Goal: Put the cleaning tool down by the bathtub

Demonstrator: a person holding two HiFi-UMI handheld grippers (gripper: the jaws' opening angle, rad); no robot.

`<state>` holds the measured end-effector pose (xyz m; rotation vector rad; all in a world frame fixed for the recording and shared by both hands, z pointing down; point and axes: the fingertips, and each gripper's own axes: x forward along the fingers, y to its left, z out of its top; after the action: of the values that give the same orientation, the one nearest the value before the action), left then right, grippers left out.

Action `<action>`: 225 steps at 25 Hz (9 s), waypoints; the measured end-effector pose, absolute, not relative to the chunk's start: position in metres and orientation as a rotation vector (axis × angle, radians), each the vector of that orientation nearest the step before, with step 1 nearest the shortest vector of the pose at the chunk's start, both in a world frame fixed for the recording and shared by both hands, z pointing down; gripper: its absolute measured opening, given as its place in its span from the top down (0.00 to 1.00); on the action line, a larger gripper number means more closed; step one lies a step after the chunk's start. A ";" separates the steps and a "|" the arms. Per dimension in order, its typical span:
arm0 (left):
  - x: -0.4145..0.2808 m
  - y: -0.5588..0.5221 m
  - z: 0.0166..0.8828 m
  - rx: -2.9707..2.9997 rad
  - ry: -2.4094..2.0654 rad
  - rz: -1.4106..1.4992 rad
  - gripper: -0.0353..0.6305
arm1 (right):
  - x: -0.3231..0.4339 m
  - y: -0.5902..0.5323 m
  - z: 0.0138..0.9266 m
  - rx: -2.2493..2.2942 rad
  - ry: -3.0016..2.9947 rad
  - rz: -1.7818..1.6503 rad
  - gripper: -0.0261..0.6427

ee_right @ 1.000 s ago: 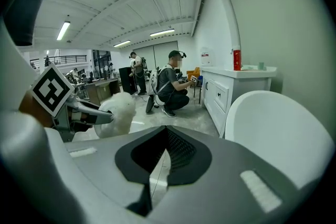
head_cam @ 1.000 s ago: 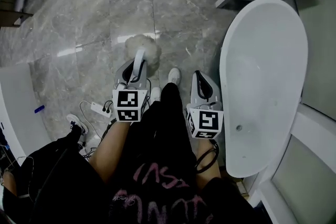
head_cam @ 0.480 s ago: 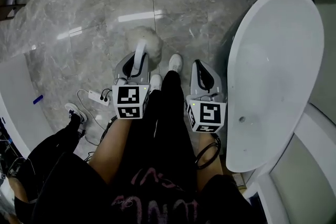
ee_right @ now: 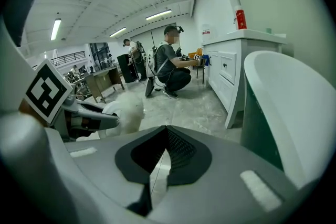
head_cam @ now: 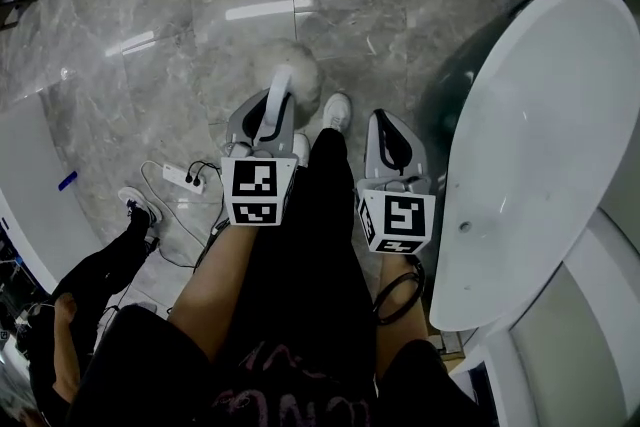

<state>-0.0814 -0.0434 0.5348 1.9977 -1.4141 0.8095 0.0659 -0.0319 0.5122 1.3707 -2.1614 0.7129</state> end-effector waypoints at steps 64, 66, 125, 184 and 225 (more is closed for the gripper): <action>-0.041 -0.050 0.991 1.846 -1.284 0.940 0.83 | 0.113 -0.042 0.930 1.264 -2.017 0.883 0.94; -0.042 -0.048 1.002 1.842 -1.282 0.950 0.83 | 0.115 -0.040 0.939 1.267 -2.014 0.892 0.94; -0.019 -0.057 0.993 1.991 -1.219 0.938 0.67 | 0.107 -0.036 0.943 1.271 -2.017 0.907 0.94; -0.071 -0.072 0.522 2.243 -1.457 0.695 0.95 | 0.022 -0.064 0.496 1.335 -2.341 0.540 0.93; -0.119 -0.065 0.236 2.494 -1.592 0.472 0.95 | 0.029 -0.060 0.208 1.614 -2.459 0.202 0.94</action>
<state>-0.1190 -0.0649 0.2357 2.4935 -1.5918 0.4723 0.0292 -0.0603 0.2082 1.6142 -2.4588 0.2023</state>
